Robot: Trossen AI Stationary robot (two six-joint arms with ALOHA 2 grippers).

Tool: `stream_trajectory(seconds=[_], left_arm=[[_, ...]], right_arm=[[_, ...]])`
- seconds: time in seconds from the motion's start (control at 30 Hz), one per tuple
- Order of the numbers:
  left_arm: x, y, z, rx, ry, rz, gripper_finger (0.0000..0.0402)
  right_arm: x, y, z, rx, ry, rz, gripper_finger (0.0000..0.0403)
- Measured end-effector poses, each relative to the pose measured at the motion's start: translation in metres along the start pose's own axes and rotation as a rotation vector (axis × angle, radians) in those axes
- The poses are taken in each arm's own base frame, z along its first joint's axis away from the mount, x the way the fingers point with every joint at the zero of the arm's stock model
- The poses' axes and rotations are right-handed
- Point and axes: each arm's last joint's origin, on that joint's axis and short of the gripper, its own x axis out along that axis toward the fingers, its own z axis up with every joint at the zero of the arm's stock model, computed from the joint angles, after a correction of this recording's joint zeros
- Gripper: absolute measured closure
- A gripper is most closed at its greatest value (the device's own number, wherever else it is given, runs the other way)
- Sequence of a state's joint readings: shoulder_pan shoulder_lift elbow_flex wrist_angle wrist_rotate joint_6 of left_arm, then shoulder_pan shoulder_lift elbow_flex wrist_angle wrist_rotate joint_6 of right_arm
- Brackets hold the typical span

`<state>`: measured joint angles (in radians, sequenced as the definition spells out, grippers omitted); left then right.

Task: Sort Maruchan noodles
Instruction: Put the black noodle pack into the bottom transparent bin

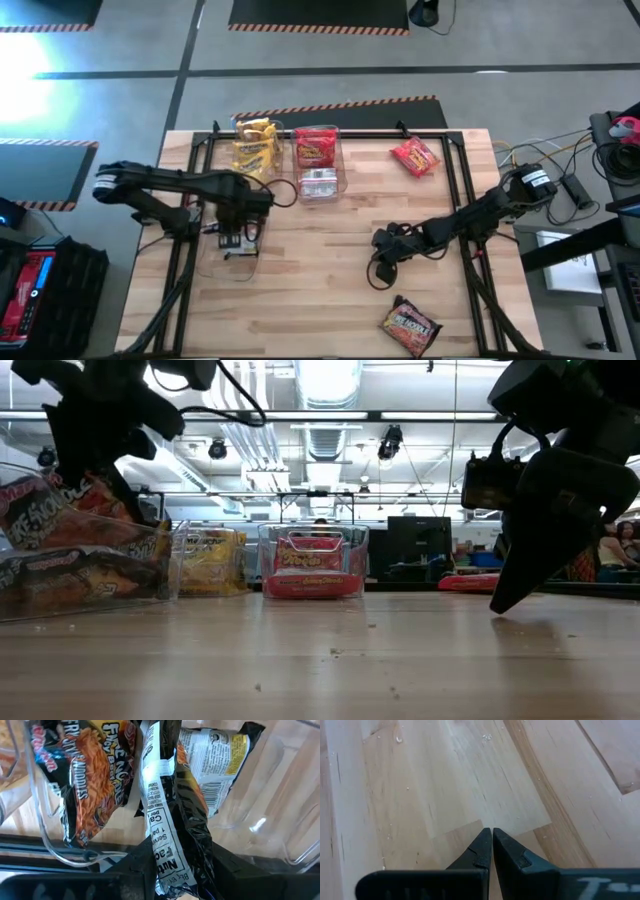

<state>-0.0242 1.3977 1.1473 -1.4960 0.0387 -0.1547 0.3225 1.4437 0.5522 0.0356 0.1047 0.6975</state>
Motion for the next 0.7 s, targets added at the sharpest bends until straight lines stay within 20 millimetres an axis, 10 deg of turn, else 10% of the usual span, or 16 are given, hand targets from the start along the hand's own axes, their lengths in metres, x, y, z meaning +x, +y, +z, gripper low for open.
stream_trajectory(seconds=[0.7], left_arm=[[0.019, 0.013, 0.026, 0.288, 0.092, 0.169, 0.0306]], right_arm=[[0.000, 0.000, 0.000, -0.001, -0.002, 0.001, 0.0394]])
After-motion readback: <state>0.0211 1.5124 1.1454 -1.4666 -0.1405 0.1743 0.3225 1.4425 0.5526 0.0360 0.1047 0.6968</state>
